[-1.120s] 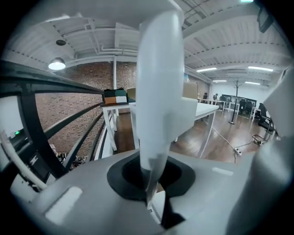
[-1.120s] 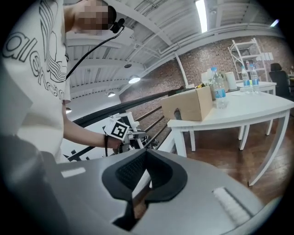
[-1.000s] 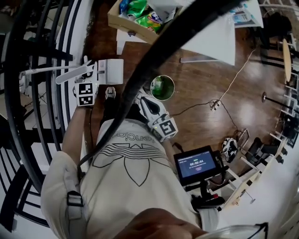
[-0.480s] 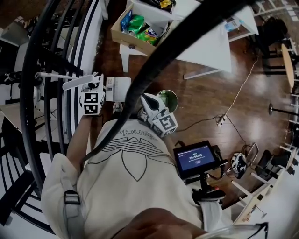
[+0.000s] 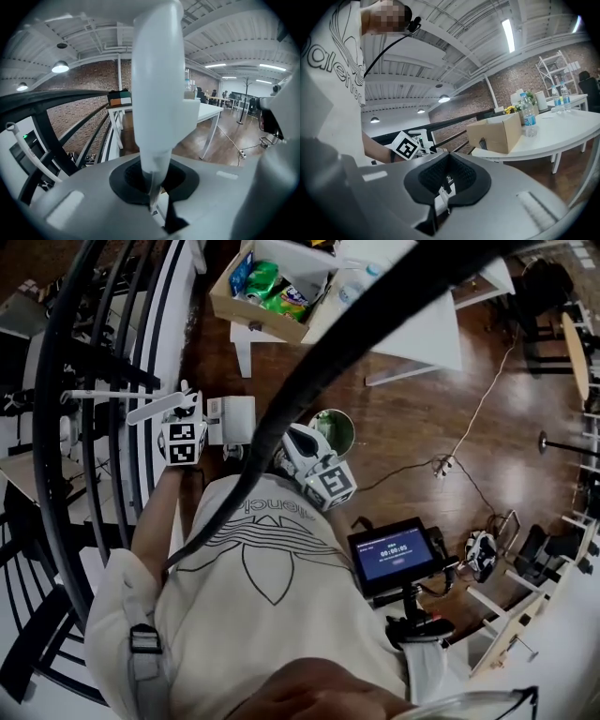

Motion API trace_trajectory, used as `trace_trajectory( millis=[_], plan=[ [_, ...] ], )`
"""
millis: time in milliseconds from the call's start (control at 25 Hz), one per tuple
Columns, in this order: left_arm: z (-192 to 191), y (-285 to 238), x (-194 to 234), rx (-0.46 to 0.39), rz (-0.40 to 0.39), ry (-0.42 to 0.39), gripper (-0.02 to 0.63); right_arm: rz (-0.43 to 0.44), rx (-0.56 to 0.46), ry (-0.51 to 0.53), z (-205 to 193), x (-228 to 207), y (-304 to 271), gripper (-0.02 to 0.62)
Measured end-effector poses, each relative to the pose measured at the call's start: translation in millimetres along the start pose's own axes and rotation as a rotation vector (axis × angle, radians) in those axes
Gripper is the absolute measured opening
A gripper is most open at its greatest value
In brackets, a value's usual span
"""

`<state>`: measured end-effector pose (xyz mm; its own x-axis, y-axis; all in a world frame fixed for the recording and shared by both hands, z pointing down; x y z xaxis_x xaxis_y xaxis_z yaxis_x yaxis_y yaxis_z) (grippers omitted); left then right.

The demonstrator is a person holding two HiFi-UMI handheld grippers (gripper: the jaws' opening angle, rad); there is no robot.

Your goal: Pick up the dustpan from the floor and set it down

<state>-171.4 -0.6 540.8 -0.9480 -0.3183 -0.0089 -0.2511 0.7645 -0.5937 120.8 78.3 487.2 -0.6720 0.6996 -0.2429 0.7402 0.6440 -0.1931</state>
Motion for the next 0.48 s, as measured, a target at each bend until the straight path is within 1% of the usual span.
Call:
trace_trajectory(
  millis=[280,360,480],
  plan=[
    [-6,5,3,0.014,-0.016,0.011,0.049,-0.069,0.049,-0.05,4,14,33,0.002],
    [-5,-4,7,0.016,-0.023,0.009,0.049,-0.08,0.07,-0.074,1,14,33,0.002],
    [-14,-23,12,0.013,-0.033,0.006,0.049,-0.082,0.113,-0.096,-15,14,32,0.002]
  ],
)
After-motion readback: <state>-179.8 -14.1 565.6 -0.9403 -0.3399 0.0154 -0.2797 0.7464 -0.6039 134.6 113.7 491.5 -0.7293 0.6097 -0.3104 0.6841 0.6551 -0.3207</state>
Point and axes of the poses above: the fingertips, and each gripper's own axes: y backward along the fingers, x to its left, z out of its top, the point moved 9 cm from there along y, backward along the fingers, and after that the axes turned 2 degrees about y, right-handed, at the moved point
